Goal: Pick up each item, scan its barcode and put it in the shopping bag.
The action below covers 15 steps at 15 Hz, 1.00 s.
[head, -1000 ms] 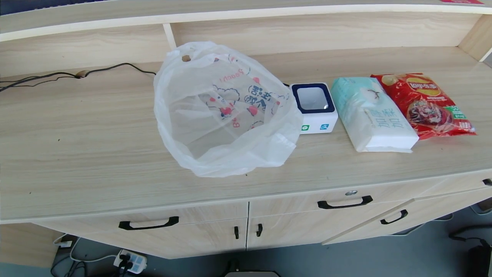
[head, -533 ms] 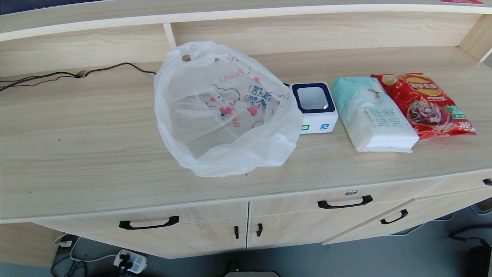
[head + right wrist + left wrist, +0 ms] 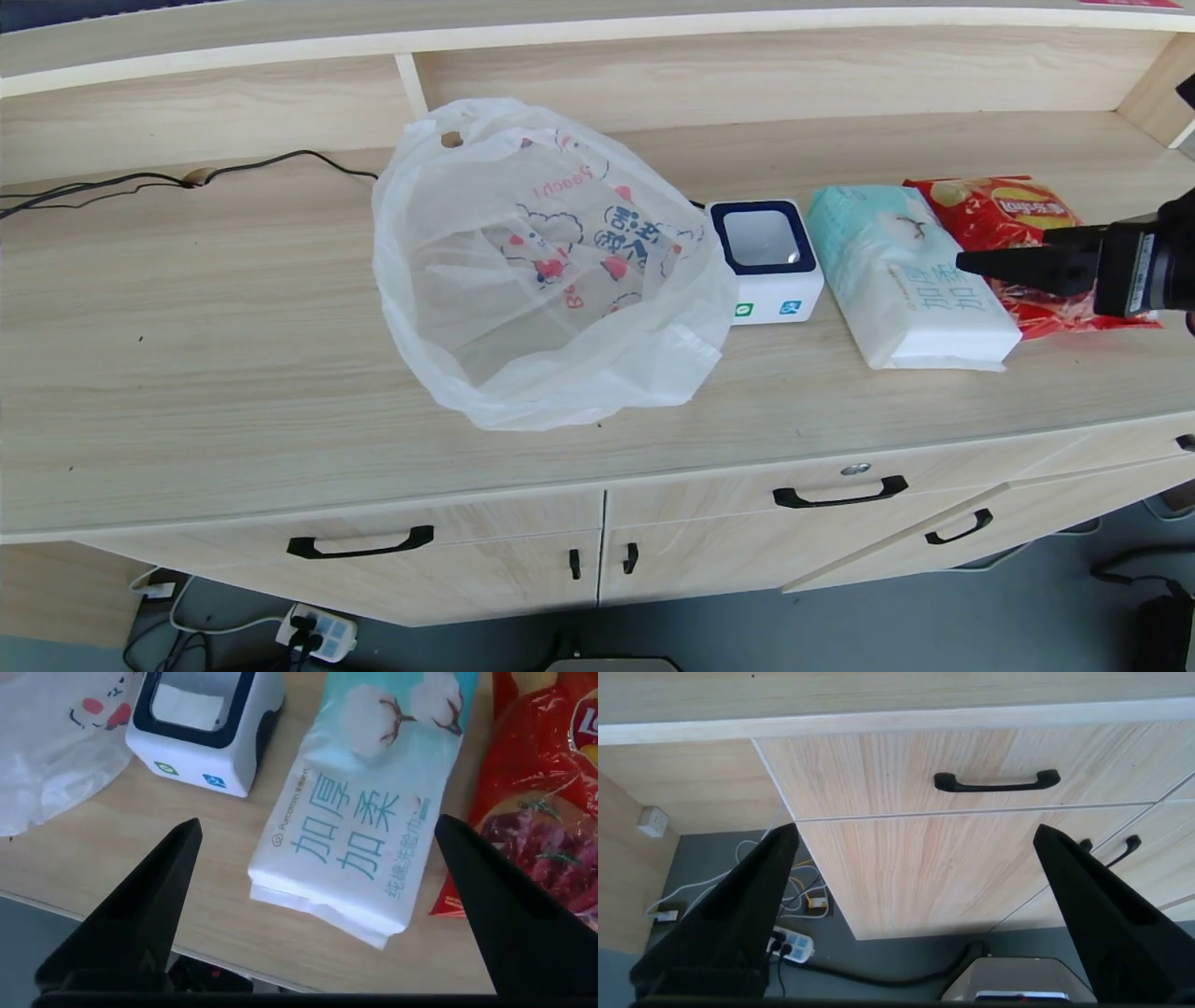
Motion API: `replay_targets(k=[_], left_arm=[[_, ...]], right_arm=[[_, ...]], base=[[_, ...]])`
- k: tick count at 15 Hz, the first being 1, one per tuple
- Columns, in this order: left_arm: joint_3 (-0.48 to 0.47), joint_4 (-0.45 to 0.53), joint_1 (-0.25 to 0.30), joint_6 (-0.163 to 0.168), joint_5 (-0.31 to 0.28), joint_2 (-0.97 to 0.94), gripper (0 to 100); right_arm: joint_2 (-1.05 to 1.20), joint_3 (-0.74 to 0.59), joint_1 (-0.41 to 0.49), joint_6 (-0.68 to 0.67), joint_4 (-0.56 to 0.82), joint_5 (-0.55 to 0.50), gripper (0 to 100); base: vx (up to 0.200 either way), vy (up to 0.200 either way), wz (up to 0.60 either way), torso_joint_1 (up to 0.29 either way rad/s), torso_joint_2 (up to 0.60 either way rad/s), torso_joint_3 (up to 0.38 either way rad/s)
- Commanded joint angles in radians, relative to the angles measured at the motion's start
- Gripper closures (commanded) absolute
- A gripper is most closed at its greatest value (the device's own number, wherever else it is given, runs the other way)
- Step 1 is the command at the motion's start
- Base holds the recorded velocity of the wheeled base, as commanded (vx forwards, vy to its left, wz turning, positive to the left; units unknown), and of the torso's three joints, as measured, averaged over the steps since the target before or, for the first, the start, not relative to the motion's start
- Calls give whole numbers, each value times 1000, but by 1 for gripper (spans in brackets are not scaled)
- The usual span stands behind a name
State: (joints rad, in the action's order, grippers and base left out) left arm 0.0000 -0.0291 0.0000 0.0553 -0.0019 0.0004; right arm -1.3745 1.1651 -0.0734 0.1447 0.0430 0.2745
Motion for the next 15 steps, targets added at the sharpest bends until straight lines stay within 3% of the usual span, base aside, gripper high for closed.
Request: replay_targets(k=[1, 3, 7, 15], left_arm=[[0, 0, 0, 0, 0, 0, 0], [0, 0, 0, 0, -1, 0, 0], [0, 0, 0, 0, 0, 0, 0], [0, 0, 0, 6, 0, 0, 0]], right_arm=[[-135, 142, 4, 15, 121, 2, 0], [-167, 222, 18, 19, 239, 0, 0], [-253, 269, 66, 93, 248, 19, 0], [-307, 341, 38, 95, 250, 12, 0]], base=[[0, 0, 0, 0, 0, 0], [0, 0, 0, 0, 0, 0], [0, 0, 0, 0, 0, 0], [0, 0, 0, 0, 0, 0]])
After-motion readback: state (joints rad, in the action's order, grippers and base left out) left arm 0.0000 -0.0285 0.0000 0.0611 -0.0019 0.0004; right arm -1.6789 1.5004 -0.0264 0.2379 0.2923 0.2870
